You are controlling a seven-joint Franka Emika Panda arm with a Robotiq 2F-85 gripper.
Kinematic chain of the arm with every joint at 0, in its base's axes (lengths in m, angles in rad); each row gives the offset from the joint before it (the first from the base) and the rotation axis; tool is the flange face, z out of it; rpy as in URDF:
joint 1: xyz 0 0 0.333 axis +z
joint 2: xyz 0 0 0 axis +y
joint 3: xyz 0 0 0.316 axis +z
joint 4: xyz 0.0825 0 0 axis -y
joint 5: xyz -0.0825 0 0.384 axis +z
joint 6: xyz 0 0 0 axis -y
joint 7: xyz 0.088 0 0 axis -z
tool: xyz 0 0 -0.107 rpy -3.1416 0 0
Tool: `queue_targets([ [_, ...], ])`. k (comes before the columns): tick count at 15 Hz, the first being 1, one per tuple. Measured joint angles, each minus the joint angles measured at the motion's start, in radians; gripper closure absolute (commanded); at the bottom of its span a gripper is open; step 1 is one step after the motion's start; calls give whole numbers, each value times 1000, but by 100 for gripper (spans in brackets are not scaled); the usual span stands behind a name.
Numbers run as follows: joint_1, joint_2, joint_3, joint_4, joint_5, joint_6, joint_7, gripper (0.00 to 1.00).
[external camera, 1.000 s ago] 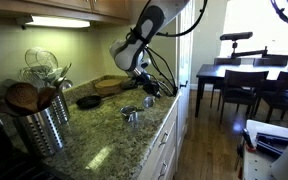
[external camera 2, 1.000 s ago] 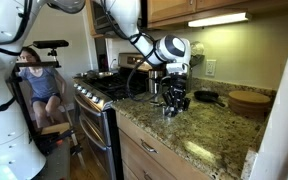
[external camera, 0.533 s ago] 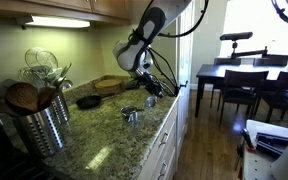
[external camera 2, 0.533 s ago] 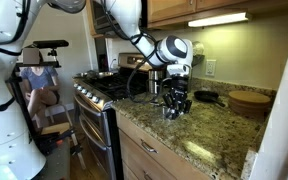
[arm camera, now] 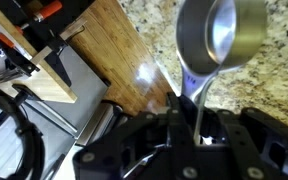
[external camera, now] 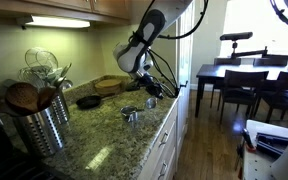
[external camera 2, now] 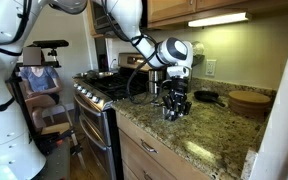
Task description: Unstack the silver measuring cups
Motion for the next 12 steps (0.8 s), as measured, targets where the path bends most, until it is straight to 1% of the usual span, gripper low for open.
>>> queue_targets([
  [12,0,39,14,32,0,2,-2,99],
])
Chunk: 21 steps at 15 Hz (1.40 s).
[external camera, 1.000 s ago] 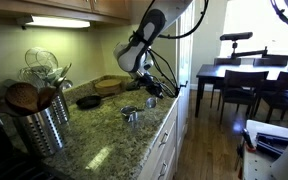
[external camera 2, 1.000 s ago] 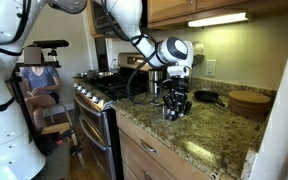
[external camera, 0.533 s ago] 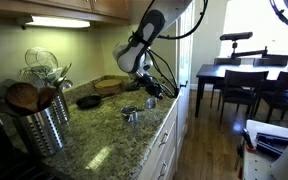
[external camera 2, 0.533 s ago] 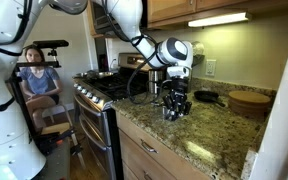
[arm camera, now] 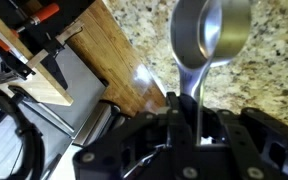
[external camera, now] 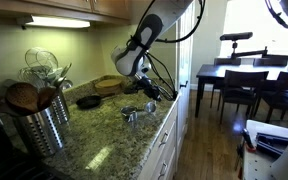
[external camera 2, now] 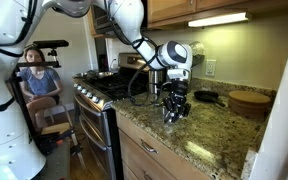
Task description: Unstack the silver measuring cups
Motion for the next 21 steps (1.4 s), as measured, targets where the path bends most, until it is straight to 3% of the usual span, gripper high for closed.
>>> queue_targets([
  [2,0,9,2,7,0,0,-1,99],
  [4,0,13,4,11,0,0,-1,69],
  [14,0,18,8,18,0,1,-16,5],
  [16,0,20,9,18,0,1,-17,0],
  [21,1,22,12,18,0,2,-22,0],
])
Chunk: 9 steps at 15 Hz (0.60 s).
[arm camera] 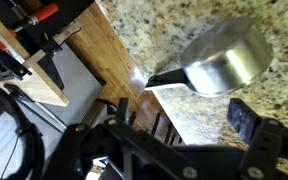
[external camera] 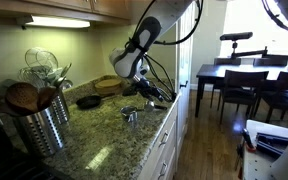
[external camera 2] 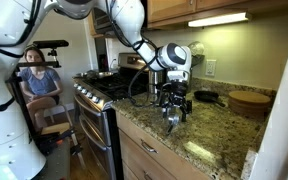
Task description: Unstack the silver measuring cups
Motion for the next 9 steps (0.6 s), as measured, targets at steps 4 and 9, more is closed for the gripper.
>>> queue_targets([
  [4,0,0,2,0,9,2,0,0],
  [9,0,-9,2,0,29,3,6,0],
])
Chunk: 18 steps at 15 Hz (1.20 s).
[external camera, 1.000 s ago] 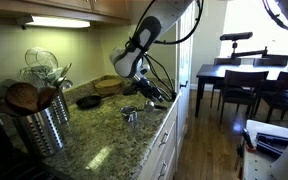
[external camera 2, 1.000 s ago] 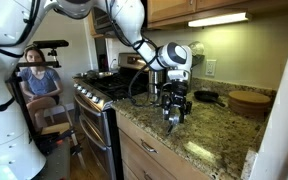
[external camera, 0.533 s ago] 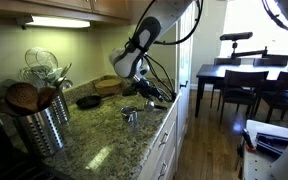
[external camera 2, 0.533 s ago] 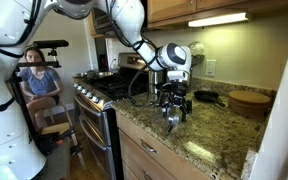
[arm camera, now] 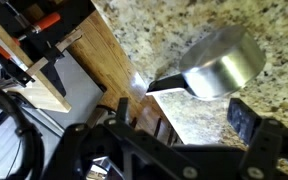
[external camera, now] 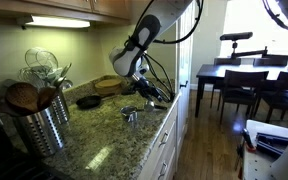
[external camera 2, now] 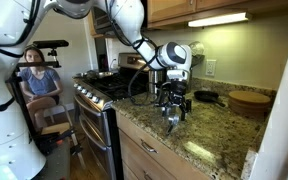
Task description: Unstack the silver measuring cups
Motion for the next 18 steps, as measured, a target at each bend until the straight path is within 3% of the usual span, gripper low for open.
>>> queue_targets([
  [17,4,-19,21,-2,91,43,23,0],
  [18,5,-19,21,-2,96,45,25,7],
])
